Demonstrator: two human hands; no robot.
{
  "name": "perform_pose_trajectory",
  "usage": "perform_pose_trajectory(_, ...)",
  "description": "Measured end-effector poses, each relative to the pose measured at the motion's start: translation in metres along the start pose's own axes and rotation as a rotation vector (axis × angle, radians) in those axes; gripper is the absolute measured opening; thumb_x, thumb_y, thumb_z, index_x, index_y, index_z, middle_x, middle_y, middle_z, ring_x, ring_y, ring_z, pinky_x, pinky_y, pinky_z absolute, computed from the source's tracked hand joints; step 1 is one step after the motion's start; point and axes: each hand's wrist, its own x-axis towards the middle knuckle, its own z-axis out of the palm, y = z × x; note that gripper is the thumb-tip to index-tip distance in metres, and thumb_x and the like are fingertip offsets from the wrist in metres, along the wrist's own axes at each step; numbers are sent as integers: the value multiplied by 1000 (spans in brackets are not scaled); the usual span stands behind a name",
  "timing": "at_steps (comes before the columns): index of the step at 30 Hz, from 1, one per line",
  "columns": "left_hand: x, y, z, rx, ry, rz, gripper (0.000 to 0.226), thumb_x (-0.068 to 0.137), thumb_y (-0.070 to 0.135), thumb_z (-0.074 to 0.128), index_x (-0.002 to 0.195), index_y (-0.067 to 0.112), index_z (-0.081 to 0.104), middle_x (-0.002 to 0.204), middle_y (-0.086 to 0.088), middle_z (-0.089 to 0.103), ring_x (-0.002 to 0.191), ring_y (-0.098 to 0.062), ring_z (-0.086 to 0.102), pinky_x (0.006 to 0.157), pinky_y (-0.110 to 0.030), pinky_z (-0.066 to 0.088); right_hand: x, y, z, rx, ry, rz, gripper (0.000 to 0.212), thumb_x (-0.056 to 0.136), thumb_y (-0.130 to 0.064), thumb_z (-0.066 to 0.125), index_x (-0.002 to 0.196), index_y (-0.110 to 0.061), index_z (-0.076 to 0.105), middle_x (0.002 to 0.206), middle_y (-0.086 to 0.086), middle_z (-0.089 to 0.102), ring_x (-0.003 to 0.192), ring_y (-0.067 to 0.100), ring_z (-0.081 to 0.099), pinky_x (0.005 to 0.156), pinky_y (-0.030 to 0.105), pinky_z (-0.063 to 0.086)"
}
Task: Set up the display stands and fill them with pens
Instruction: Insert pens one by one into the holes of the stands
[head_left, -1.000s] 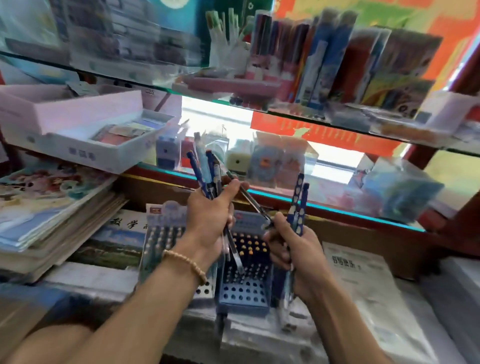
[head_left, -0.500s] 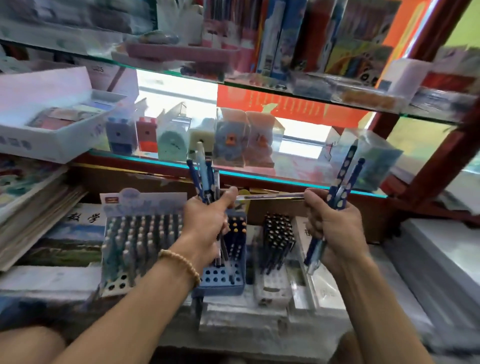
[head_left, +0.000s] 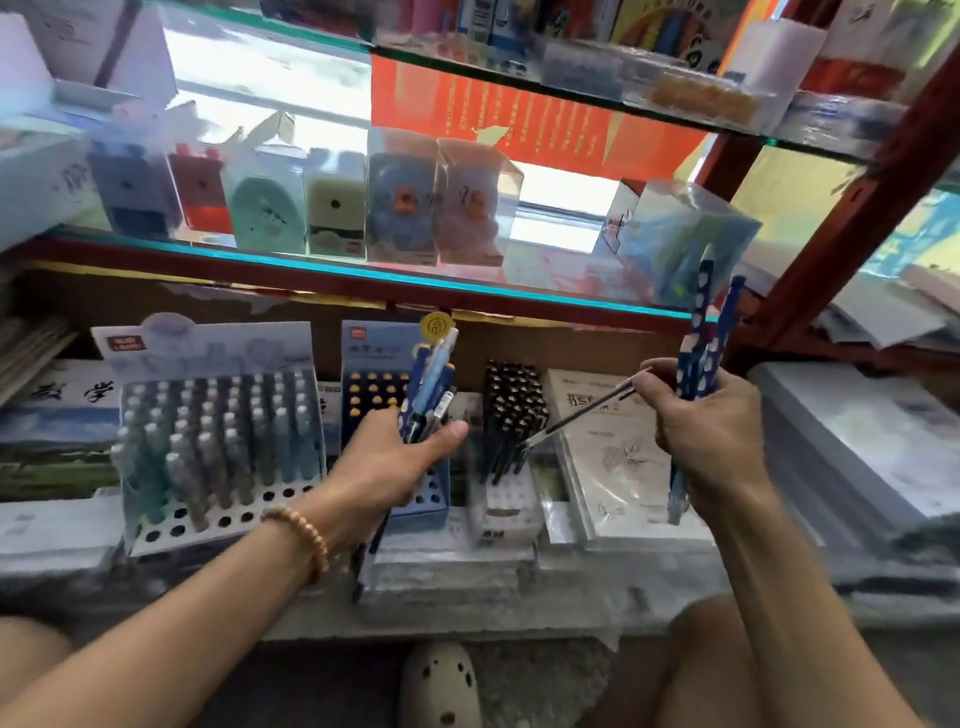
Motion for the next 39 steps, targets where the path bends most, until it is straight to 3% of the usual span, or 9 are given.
perform_pose_trajectory(3, 0, -5, 6, -40, -67, -22, 31, 94, 33, 62, 73, 17, 48, 49, 5, 34, 40, -10, 32, 39, -23, 28, -3, 19, 4, -114, -2, -40, 16, 84, -7, 76, 78, -20, 69, 71, -5, 65, 53, -4, 57, 58, 17, 46)
perform_pose_trajectory(8, -3, -10, 12, -133, -139, -20, 32, 97, 32, 59, 73, 18, 44, 50, 7, 33, 43, -11, 30, 40, -22, 27, -6, 44, 17, -221, -18, -30, 17, 84, -9, 77, 77, -21, 68, 74, -6, 68, 68, 6, 62, 68, 23, 50)
perform_pose_trajectory(14, 0, -14, 9, -233, -102, -24, 31, 96, 29, 60, 71, 17, 46, 52, 4, 34, 43, -11, 30, 39, -20, 26, -9, 51, 30, -345, -95, -68, 19, 84, -9, 76, 74, -23, 67, 72, -10, 66, 69, 5, 62, 70, 26, 49)
perform_pose_trajectory(20, 3, -13, 6, -281, -67, -3, 32, 93, 32, 63, 74, 15, 43, 52, 2, 34, 43, -13, 31, 39, -21, 27, -9, 44, 35, -364, -213, -134, 24, 85, -9, 76, 77, -29, 65, 76, -8, 67, 73, 9, 64, 67, 16, 46)
perform_pose_trajectory(28, 7, -16, -2, -311, -26, -36, 32, 91, 32, 67, 84, 12, 43, 55, 2, 35, 41, -9, 32, 37, -20, 29, -12, 44, 43, -364, -215, -158, 14, 87, -10, 74, 89, -23, 69, 77, -13, 66, 74, 5, 63, 67, 17, 45)
perform_pose_trajectory(34, 6, -14, -4, -306, -38, -29, 30, 91, 32, 66, 89, 10, 45, 56, 1, 35, 43, -10, 32, 38, -19, 30, -8, 40, 38, -441, -292, -178, 15, 87, -10, 73, 81, -23, 68, 74, -6, 68, 73, 17, 65, 69, 26, 49)
perform_pose_trajectory(39, 6, -13, -4, -301, -30, -26, 28, 92, 32, 65, 87, 12, 46, 56, 2, 36, 44, -10, 32, 39, -19, 30, -7, 42, 36, -468, -287, -162, 18, 87, -10, 74, 81, -25, 67, 76, -10, 67, 76, 13, 65, 70, 24, 49)
